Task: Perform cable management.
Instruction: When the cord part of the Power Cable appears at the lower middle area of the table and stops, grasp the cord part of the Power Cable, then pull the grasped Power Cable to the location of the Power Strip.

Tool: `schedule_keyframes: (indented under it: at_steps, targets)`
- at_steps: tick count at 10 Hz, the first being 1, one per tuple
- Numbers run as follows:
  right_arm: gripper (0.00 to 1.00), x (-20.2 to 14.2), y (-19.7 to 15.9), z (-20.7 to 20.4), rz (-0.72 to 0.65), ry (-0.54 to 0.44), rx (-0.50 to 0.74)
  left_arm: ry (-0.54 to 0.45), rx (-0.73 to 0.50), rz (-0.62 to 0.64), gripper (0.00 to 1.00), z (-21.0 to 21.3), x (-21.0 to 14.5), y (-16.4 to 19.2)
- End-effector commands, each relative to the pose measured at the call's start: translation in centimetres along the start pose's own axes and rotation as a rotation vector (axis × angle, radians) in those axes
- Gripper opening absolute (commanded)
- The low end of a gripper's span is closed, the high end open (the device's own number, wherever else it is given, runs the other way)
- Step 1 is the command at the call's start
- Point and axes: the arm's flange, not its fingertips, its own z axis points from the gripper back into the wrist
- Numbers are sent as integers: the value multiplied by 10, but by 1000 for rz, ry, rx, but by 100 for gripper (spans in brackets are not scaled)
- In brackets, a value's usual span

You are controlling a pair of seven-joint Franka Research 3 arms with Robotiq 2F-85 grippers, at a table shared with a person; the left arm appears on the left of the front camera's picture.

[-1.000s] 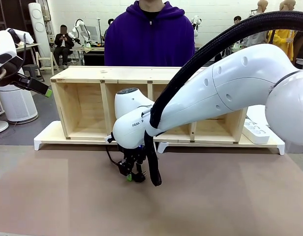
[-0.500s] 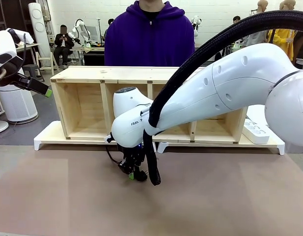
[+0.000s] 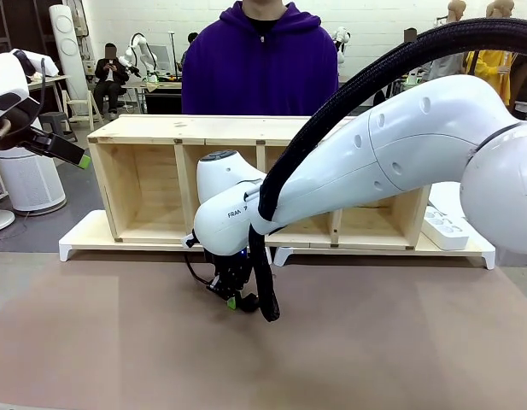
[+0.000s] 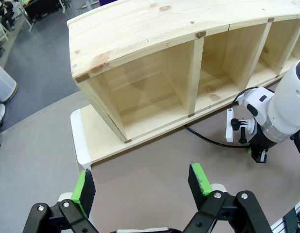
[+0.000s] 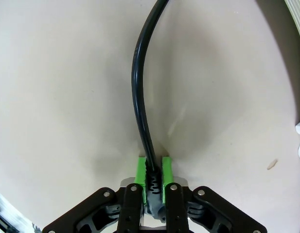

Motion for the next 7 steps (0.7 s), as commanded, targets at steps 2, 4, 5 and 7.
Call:
schedule_keyframes:
  at_steps: [2, 4, 5, 7]
  targets:
    - [12, 5, -2, -9, 17, 12, 28, 2, 8, 16, 100, 0, 0, 0]
    - [12, 0, 0, 0, 1, 0, 0, 2, 8, 16, 100, 0, 0, 0]
    - [12, 0, 0, 0, 1, 0, 0, 2, 8, 16, 100, 0, 0, 0]
    - [12, 0, 0, 0, 1, 0, 0, 2, 8, 16, 100, 0, 0, 0]
